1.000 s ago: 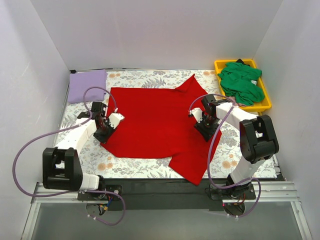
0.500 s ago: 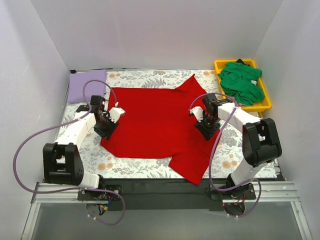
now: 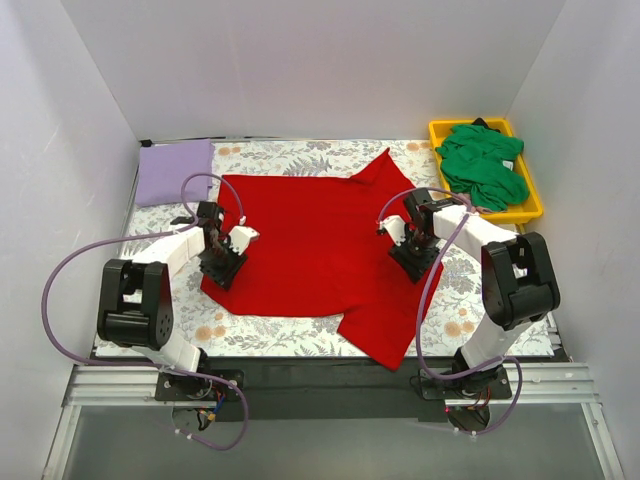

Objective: Fold and stack the t-shirts
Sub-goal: Flatten the tshirt out

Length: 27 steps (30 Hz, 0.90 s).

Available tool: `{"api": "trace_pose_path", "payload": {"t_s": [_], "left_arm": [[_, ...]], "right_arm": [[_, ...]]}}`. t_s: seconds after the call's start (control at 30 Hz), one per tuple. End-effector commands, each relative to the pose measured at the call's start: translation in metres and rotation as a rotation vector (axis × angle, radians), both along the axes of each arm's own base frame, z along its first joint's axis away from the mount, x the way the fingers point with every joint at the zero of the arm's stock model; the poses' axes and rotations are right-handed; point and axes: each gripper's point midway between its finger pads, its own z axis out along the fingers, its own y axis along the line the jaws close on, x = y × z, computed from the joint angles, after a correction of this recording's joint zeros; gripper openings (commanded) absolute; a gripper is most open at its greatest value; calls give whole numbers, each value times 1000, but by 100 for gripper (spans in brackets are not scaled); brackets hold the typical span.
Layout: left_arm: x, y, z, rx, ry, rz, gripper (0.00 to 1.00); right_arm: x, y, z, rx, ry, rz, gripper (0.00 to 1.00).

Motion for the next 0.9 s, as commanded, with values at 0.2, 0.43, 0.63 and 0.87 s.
{"api": "trace_pose_path", "payload": {"t_s": [0.2,0.43,0.63,0.87], "left_arm": [[-13,14,-21,71,-6,6,32],[-21,32,-2,156,-63,-31,29],[-50,51,10,241,-17,-108,28],[-72,60,17,261,-6,-152,28]], "right_arm": [[2,4,-1,7,12,4,50],[-5,-2,-14,-27,53,4,50],[-10,-3,-18,-33,76,-1,51],[-8,3,-3,7,48,3,51]]}}
